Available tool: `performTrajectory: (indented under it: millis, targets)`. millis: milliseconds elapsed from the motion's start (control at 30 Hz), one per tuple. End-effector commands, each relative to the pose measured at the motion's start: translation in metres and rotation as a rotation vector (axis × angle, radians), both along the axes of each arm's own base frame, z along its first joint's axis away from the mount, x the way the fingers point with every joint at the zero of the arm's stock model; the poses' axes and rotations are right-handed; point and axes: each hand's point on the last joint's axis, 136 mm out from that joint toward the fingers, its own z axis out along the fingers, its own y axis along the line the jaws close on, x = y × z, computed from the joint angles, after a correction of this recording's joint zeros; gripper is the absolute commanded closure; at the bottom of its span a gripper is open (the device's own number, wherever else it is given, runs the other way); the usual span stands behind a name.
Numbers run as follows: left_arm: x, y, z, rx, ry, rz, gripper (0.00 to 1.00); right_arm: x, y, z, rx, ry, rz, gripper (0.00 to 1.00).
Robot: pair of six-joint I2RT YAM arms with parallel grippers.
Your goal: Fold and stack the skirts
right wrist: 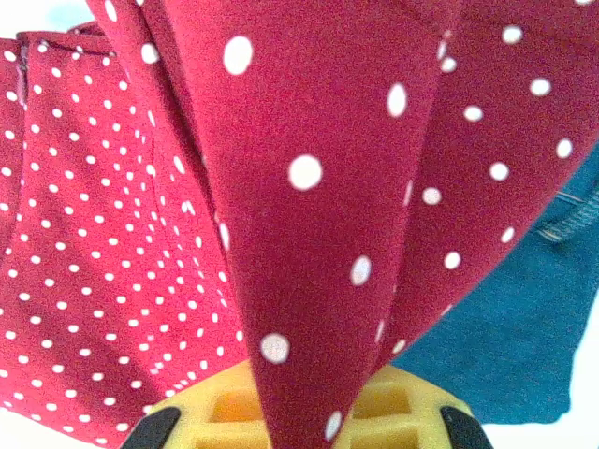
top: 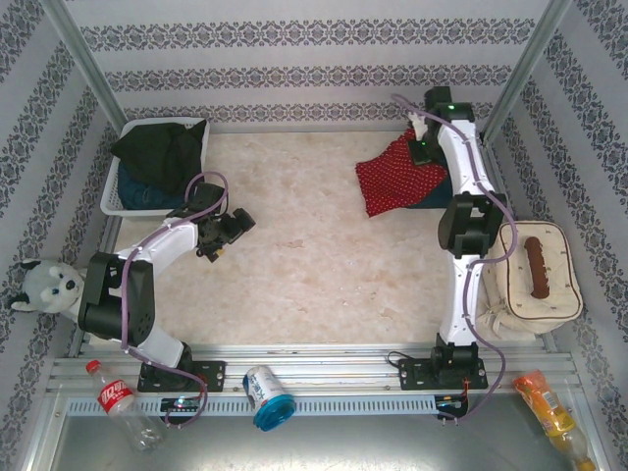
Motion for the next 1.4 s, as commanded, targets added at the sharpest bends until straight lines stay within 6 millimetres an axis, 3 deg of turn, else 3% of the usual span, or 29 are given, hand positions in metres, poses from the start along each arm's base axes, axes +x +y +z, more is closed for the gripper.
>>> performTrajectory:
  millis: [0,367,500,633,767,900,1000,1200,1367]
  targets:
    - [-0.003,0.011,0.004,0.044,0.031,0.023,0.00,0.001,-0.025,0.020,-0.003,-0.036,0.015,1.00]
    - [-0.014,0.018,0.010,0.072,0.042,0.039,0.00,0.005,-0.108,0.032,0.042,-0.133,-0.049,1.00]
    - [-0.015,0.019,0.013,0.077,0.041,0.042,0.00,0.007,-0.122,0.013,0.040,-0.121,-0.076,1.00]
    - [-0.017,0.019,0.014,0.076,0.044,0.041,0.00,0.016,-0.150,-0.012,-0.039,-0.111,-0.143,1.00]
    - [-0.023,0.022,0.014,0.085,0.050,0.047,0.00,0.024,-0.170,-0.025,-0.091,-0.124,-0.224,0.94]
    - [-0.027,0.025,0.015,0.100,0.051,0.052,0.00,0.033,-0.168,-0.025,-0.071,-0.162,-0.233,0.94]
    - [-0.029,0.026,0.014,0.103,0.056,0.055,0.00,0.036,-0.170,-0.038,-0.095,-0.145,-0.226,0.94]
    - [-0.030,0.028,0.017,0.117,0.047,0.055,0.00,0.005,-0.159,-0.084,-0.083,0.051,-0.238,0.97]
    - [-0.027,0.030,0.019,0.132,0.039,0.046,0.00,-0.017,-0.130,-0.109,-0.085,0.186,-0.206,1.00]
